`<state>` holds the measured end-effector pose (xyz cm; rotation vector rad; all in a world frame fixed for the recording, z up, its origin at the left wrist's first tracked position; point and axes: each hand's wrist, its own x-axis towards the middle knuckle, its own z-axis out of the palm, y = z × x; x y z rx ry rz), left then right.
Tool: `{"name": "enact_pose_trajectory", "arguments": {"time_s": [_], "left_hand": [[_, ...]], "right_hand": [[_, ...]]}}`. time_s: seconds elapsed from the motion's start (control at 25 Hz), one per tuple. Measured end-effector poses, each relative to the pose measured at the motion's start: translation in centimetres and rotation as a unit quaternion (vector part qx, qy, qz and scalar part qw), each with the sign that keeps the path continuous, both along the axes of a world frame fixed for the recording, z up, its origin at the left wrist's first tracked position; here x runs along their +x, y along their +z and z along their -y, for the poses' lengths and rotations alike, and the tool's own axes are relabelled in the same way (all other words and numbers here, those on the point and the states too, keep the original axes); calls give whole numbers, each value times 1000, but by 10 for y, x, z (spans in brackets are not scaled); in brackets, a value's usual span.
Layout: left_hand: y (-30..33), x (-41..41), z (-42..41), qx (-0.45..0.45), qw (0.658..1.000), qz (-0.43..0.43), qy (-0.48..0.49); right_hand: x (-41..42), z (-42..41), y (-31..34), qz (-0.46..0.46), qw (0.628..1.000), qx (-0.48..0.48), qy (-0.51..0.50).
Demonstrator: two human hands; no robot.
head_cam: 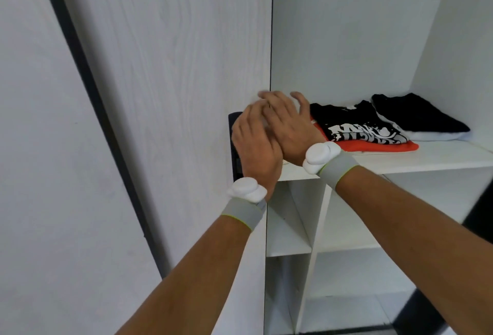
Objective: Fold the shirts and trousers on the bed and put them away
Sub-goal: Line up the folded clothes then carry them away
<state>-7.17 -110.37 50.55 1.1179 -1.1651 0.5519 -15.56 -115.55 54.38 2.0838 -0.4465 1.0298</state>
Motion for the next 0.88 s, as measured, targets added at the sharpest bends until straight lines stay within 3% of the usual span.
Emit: {"name": "enact_pose_trajectory", "arguments": {"time_s": [0.12, 0.2, 0.28, 0.4, 0.56, 0.8, 0.88], "left_hand": [[-28, 9, -14, -8, 993, -97, -59], [-50, 7, -17, 49, 983, -139, -109], [-65, -1, -11, 102, 973, -183, -98], [-66, -17, -3, 104, 964, -237, -67], [-68, -11, 3, 55, 969, -236, -47], [-73, -22, 19, 112, 954, -278, 28], [-75, -19, 36, 183, 922, -342, 2]], "right_hand": [[17, -12, -8, -78, 994, -74, 27], [18, -9, -17, -151, 984, -93, 27], [12, -2, -22, -199, 974, -106, 26], [4, 8, -29, -196, 973, -124, 13], [14, 7, -33, -170, 975, -140, 17], [9, 10, -31, -157, 978, -134, 25], [1, 12, -33, -156, 980, -120, 22]]}}
